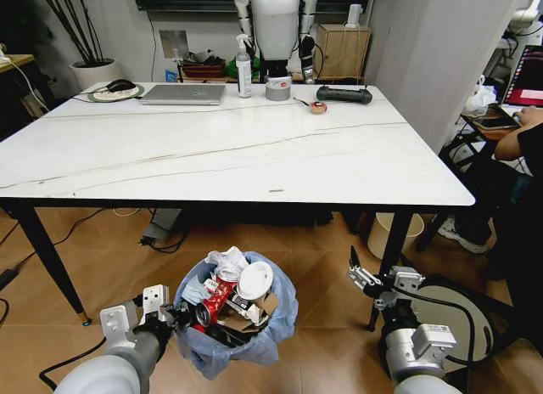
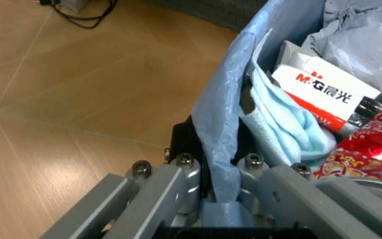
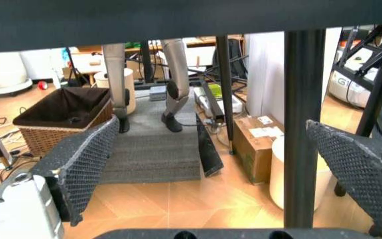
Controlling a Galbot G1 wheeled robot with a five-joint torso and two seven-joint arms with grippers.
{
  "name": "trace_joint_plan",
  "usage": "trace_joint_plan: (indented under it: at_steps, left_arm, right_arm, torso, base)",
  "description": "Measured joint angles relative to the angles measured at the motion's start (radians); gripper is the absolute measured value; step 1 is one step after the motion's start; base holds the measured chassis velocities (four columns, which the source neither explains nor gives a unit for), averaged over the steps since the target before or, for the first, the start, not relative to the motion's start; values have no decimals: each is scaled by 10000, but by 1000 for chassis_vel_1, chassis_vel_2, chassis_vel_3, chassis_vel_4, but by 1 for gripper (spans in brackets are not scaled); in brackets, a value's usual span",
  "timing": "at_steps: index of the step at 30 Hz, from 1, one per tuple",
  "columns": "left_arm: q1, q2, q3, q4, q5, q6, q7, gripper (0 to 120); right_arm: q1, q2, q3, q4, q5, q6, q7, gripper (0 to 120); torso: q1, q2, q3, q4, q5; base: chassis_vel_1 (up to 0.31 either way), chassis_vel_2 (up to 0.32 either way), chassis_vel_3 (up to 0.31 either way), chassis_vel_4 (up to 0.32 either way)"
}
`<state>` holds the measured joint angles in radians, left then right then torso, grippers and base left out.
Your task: Pick up the trash bin and place the trash from the table into it.
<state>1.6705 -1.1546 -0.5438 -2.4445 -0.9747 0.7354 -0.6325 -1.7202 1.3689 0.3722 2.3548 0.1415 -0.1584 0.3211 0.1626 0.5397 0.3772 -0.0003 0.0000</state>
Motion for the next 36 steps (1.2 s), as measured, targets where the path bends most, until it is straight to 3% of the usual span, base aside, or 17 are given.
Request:
trace_joint_plan:
  at_steps: [36]
  left_arm:
    - [-46,-7,-57,177,38,0,156,2]
  right_arm:
    - [57,193,-209,-213,-130,50,55,100]
  torso:
    - [-517,-1467,-954,0,0]
  base:
    - [0,0,0,0]
